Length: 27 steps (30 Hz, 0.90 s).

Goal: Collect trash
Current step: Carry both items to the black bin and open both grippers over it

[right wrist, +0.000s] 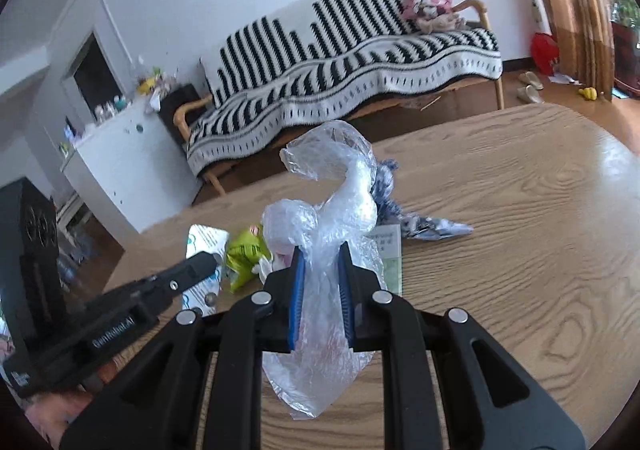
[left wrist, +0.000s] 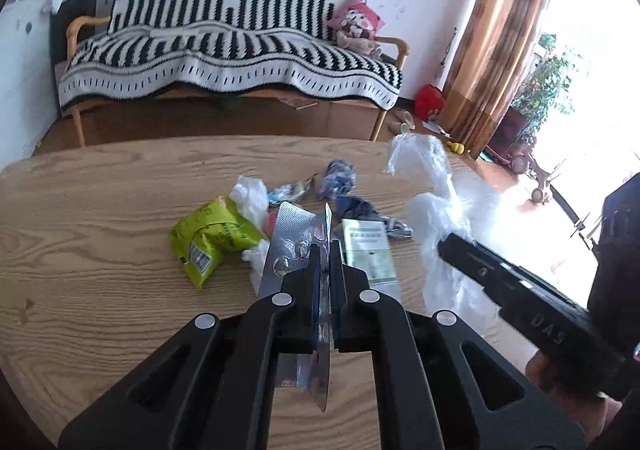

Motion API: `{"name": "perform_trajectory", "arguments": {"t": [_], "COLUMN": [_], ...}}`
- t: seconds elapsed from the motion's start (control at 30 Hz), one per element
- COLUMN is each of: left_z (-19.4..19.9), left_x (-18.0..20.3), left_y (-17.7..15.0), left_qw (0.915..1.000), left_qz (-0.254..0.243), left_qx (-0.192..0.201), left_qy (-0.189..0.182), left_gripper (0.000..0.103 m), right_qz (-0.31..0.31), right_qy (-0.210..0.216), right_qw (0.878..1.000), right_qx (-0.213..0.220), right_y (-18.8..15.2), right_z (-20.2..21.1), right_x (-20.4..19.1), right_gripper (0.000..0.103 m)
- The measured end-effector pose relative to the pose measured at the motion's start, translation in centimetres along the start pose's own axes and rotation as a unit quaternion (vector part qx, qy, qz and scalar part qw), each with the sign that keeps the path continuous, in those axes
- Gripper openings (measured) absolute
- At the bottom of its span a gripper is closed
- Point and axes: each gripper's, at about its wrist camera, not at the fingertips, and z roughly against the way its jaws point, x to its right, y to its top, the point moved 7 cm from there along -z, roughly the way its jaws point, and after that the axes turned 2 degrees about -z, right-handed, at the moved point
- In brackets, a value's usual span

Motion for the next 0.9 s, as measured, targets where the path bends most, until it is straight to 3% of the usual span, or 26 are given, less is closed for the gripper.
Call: {"name": "perform_trajectory", "arguments": {"t": [0.13, 0.27, 0.4, 0.57, 0.73, 0.9], "left_z": [1.6, 2.1, 2.2, 1.6, 0.1, -1.5], "left_x": [3.4, 7.4, 12.4, 21.0, 29.1, 32.5], "left_y": [-0.5, -1.8, -2.8, -5.0, -9.1, -13.7], "left_qw": [0.9996, 0.9980, 0.9950, 0.9852, 0.9730, 0.9654], "left_qz": [-0.022, -0.024, -0.035, -0.063, -0.112, -0.133], "left_qx": [0.010, -0.003, -0.012, -0.037, -0.071, -0.105], "left_qy": [-0.015, -0.058, -0.093, -0.155, -0.189, -0.199], "left_gripper": [0.003, 0.003, 0.003, 0.003, 0.003, 0.003], "right_qz": [0.005, 0.016, 0.000, -0.047, -0.128, -0.236], "right_qy": [-0.015, -0.042, -0.072, -0.120, -0.162, -0.171], "right_qw": [0.999, 0.997, 0.995, 0.989, 0.977, 0.957], "right_qx": [0.031, 0.056, 0.064, 0.071, 0.058, -0.012], "right_y": [0.3, 0.6, 0.1, -1.9, -6.5, -15.2], "right_z": [4.4, 9.0, 13.6, 19.7, 25.3, 24.9], "right_x": [0.9, 3.1, 7.3, 14.7, 23.4, 31.1], "right_gripper": [0.017, 0.017, 0.017, 0.017, 0.017, 0.017]}}
